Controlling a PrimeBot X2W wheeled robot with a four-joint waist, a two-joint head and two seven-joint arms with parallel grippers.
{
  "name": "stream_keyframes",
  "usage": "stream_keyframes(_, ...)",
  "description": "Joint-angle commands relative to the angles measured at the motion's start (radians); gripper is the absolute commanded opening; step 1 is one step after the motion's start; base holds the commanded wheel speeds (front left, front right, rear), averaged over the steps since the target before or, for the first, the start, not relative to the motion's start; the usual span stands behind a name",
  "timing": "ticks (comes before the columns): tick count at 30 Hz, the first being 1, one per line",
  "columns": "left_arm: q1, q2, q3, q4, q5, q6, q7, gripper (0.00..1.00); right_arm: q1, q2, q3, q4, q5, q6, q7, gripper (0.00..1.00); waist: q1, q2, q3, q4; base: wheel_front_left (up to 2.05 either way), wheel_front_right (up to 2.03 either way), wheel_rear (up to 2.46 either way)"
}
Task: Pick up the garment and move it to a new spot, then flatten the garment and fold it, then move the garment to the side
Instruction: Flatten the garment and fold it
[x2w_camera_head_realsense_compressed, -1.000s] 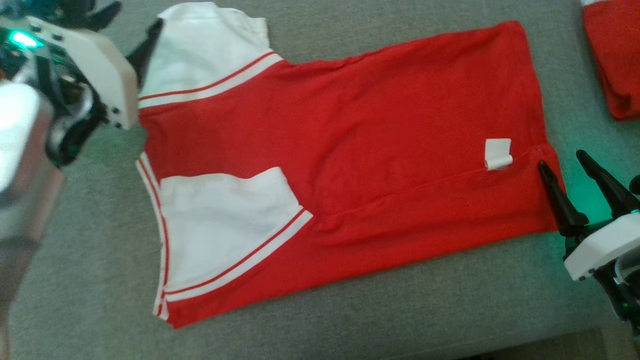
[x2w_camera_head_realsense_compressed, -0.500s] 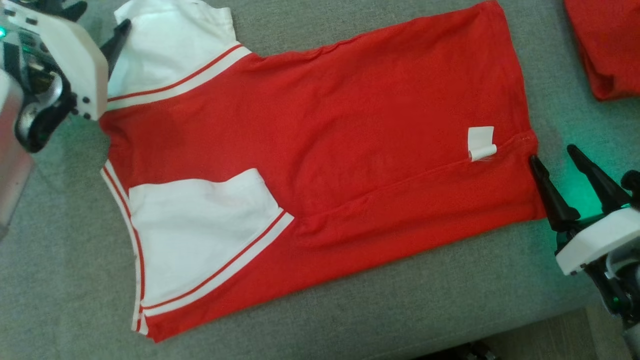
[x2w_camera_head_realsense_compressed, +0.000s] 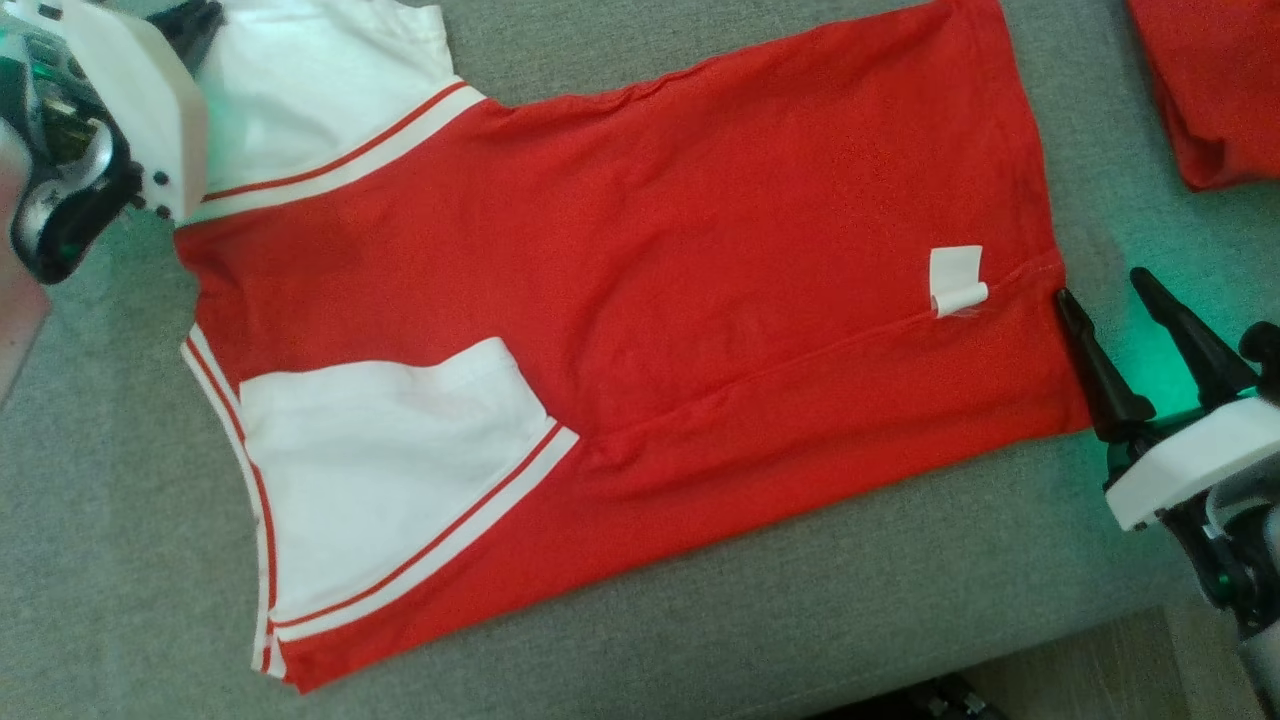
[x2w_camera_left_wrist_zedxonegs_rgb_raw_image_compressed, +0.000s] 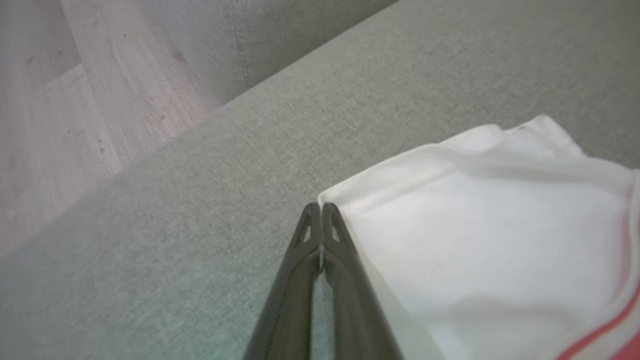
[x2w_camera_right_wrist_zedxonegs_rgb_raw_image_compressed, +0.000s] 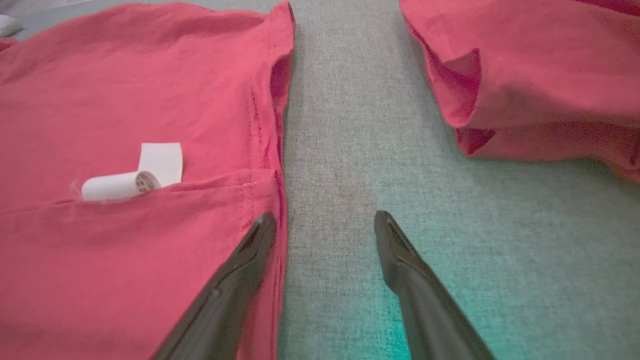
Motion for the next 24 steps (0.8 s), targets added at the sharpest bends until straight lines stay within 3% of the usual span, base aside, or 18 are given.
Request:
stream_keyframes(1,-0.060,0.058,0.032,-0.020,0.000,0.002,-0.016,0.00,-0.004,-0.021,0.003,-0.020,0.000,-0.001,-0.009,1.00,-0.0001,0.0000,-0.003,0.000,0.00,0.00,0.00)
stream_keyframes(7,-0.114,0.059,-0.027,-0.046,0.017,0.002,-0.108,0.00,-0.060,-0.049,0.007,-0.046,0.018,-0.001,0.013,1.00,-0.0001,0.0000,-0.020,0.018,0.00,0.00,0.00)
stream_keyframes(13,-0.184,0.055,-0.114,-0.077,0.017,0.002,-0.162,0.00,-0.225,-0.089,0.049,-0.037,0.080,-0.001,0.116,1.00,-0.0001,0.0000,-0.019,0.048,0.00,0.00,0.00)
stream_keyframes(24,-0.273,0.042,-0.231,-0.068,-0.027,0.002,-0.207,0.00,-0.586,-0.129,0.255,0.253,0.124,-0.001,0.313,1.00,-0.0001,0.0000,-0.010,0.108,0.00,0.00,0.00)
